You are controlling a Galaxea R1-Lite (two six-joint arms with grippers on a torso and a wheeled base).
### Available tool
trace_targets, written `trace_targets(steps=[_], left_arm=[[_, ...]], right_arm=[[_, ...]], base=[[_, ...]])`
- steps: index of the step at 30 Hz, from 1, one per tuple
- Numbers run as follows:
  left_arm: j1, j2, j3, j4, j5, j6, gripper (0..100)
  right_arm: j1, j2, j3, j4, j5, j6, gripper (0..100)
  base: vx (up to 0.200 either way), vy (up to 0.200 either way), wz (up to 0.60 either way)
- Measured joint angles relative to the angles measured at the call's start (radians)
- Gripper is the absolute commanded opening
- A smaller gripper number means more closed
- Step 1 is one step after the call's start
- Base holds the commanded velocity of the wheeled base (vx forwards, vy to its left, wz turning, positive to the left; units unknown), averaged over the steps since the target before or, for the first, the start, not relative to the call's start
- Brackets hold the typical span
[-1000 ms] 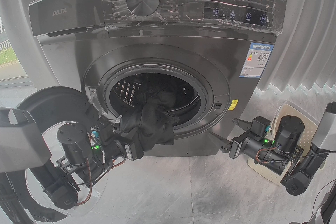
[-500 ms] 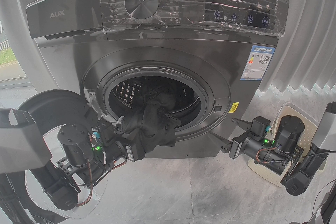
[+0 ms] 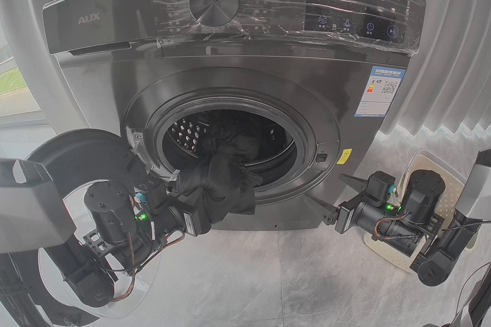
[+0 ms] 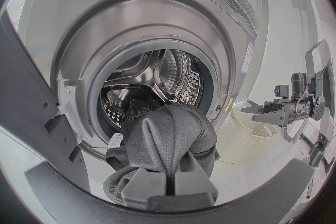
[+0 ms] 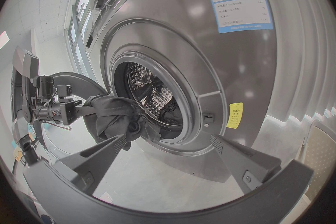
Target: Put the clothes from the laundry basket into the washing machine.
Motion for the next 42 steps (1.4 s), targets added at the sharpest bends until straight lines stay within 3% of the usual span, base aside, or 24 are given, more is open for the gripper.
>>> trace_targets(steps=[15,26,29,33,42], left_arm=[[-0.002,0.008,0.002,0.0,-0.001,0.0,0],[-0.045,0.024,-0.035,0.0,-0.001,0.003,0],[-0.048,0.035,-0.082,0.0,0.002,0.019,0],[-0.044,0.075,-0.167,0.0,0.048,0.045,0],[-0.044,0.189,-0.314,0.004,0.058,-0.016,0]], right_arm=[[0.0,0.0,0.003,0.0,0.0,0.0,100],[0.002,-0.002,0.001,0.0,0.0,0.0,100],[0.0,-0.002,0.001,0.0,0.0,0.0,100],[-0.003,-0.002,0.004,0.0,0.001,0.0,100],[-0.004,-0.007,0.043,0.0,0.003,-0.001,100]], base=[[0.04,0.0,0.0],[0.0,0.0,0.0],[0.0,0.0,0.0],[0.0,0.0,0.0],[0.0,0.0,0.0]])
